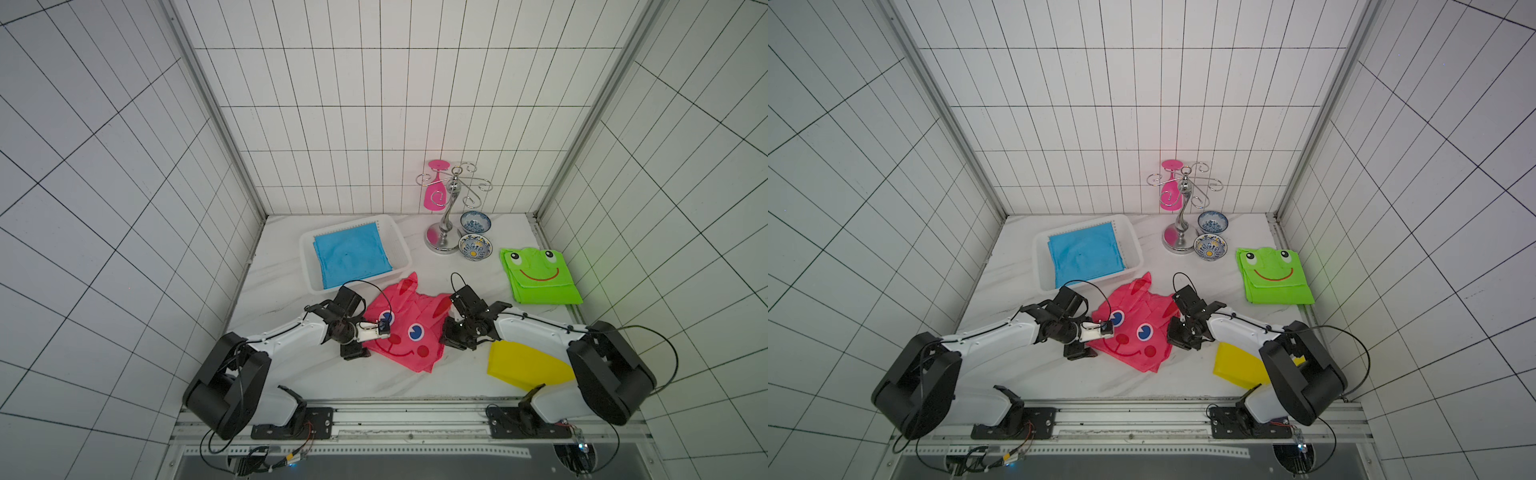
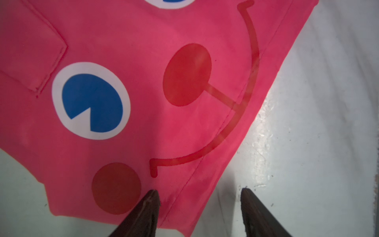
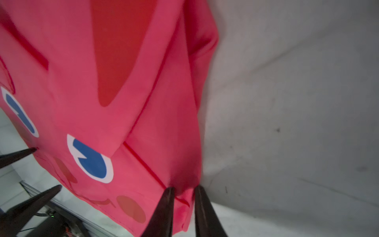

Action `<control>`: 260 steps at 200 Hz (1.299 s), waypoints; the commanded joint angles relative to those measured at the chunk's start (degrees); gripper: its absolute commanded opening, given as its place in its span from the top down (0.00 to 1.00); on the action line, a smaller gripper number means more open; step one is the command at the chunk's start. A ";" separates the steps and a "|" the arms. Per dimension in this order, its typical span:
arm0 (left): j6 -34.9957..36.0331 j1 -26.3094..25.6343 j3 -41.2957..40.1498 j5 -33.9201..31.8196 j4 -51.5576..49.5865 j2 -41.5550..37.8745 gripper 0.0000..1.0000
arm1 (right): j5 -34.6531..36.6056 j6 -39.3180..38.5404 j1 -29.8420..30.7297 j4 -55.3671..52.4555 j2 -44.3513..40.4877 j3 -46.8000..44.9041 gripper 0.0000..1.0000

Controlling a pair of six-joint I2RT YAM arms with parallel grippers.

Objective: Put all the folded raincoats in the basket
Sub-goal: Adjust the raincoat at the center of the board, then pick up the raincoat from the center of the board.

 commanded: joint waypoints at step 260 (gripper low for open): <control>2.42 -4.75 0.85 -2.25 0.75 2.70 0.60 | 4.76 -1.31 2.87 -12.86 -0.03 3.45 0.59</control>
